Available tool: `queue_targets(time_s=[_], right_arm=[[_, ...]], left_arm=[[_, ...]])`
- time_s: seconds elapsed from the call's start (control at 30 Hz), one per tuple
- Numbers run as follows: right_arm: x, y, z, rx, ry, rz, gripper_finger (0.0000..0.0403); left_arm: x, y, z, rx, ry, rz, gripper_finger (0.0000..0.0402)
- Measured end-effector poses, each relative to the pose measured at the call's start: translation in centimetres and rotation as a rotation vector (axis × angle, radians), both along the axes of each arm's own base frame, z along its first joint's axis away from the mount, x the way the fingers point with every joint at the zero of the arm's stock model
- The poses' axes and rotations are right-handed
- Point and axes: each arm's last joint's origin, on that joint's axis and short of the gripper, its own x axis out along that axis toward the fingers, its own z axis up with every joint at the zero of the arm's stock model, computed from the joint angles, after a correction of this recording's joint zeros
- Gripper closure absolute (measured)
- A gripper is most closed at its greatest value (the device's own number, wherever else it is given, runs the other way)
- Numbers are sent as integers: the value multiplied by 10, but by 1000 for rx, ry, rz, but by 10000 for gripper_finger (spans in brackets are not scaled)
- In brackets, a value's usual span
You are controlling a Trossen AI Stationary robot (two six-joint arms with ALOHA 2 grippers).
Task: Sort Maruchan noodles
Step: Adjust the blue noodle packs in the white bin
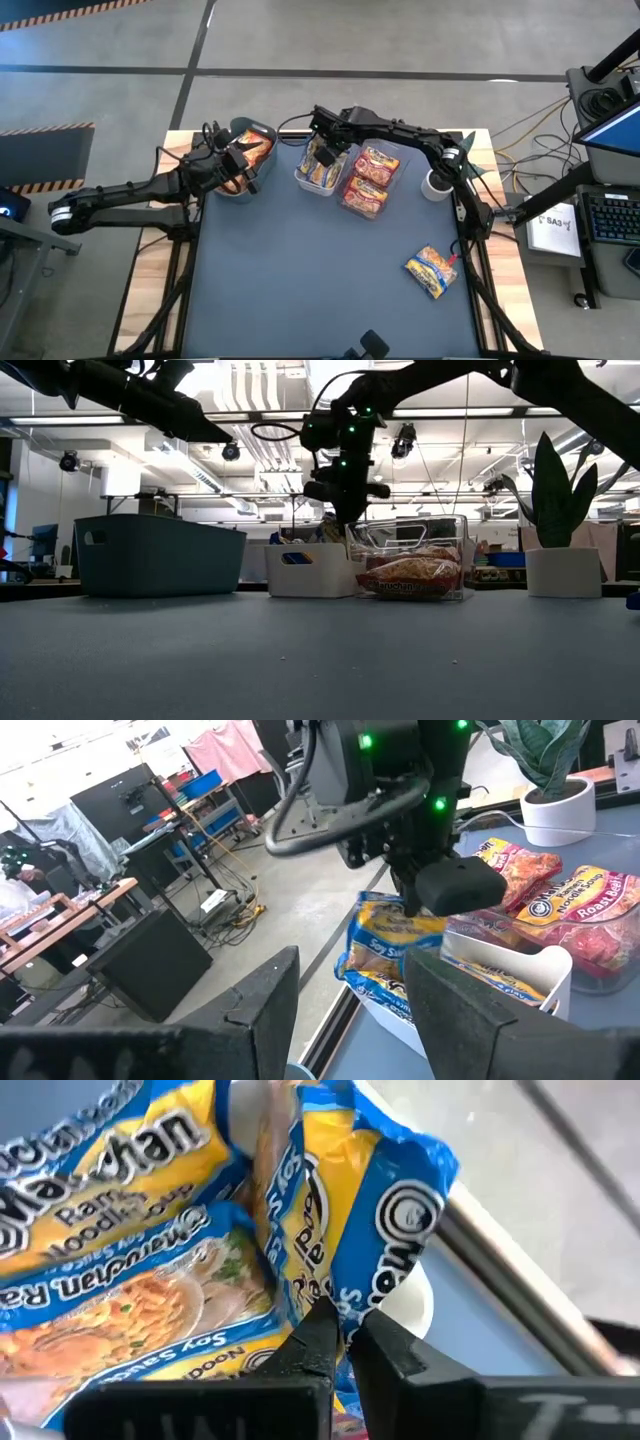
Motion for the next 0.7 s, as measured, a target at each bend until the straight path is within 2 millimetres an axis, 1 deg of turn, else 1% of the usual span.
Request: queue_targets(time_s=[0.23,0.4,0.53,0.6,0.7], right_arm=[[4,0,17,-121,27,75,390],[10,2,19,-164,2,125,390],[9,6,17,-204,95,171,390],[7,8,22,-212,131,181,391],[5,11,34,-211,136,188,391]], left_arm=[[0,0,0,0,-1,0,238],[0,0,1,2,-5,0,238],[0,0,1,2,-5,0,238],[0,0,1,2,-5,-1,238],[0,0,1,2,-7,0,238]])
